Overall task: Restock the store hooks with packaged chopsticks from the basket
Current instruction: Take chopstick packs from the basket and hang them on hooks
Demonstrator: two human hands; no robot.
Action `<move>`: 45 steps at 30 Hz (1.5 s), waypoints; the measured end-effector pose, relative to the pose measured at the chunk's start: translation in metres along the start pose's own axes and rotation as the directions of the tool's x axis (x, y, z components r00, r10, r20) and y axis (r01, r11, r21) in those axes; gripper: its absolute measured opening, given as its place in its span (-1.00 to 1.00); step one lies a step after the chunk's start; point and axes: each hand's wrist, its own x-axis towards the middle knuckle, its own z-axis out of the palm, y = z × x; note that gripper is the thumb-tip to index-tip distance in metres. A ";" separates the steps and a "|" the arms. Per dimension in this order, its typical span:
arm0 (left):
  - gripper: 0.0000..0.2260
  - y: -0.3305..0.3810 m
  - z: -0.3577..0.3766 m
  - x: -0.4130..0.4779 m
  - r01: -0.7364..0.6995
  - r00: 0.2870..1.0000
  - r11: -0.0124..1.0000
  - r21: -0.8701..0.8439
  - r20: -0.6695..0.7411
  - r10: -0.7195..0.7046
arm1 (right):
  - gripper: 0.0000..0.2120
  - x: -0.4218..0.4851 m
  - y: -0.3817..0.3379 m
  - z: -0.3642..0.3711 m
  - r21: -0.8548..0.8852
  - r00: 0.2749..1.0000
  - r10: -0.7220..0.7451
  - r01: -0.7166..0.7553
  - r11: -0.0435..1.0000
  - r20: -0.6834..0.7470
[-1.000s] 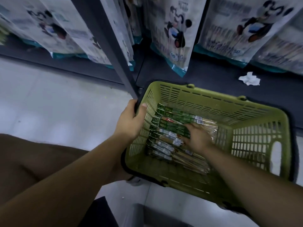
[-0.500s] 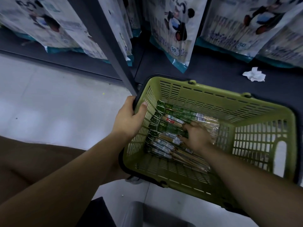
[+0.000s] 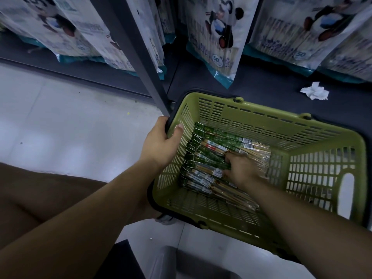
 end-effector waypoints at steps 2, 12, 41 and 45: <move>-0.88 0.000 0.000 0.000 0.001 1.000 1.000 -0.007 0.000 -0.001 | -0.71 -0.001 0.001 0.000 0.019 1.000 0.000 0.000 1.000 -0.015; -0.76 0.006 -0.006 -0.005 0.039 0.998 0.998 -0.044 0.042 -0.037 | -0.92 -0.023 0.007 -0.029 0.536 0.994 0.040 -0.088 0.840 0.100; -0.81 0.039 -0.022 -0.008 0.186 0.956 0.842 -0.506 0.291 -0.037 | -0.71 -0.013 -0.029 -0.062 0.584 0.994 0.102 -0.102 0.805 0.033; -0.80 0.035 -0.024 -0.005 0.207 0.954 0.811 -0.547 0.296 -0.043 | -0.50 0.014 0.002 -0.045 0.312 0.994 0.112 -0.111 0.943 0.015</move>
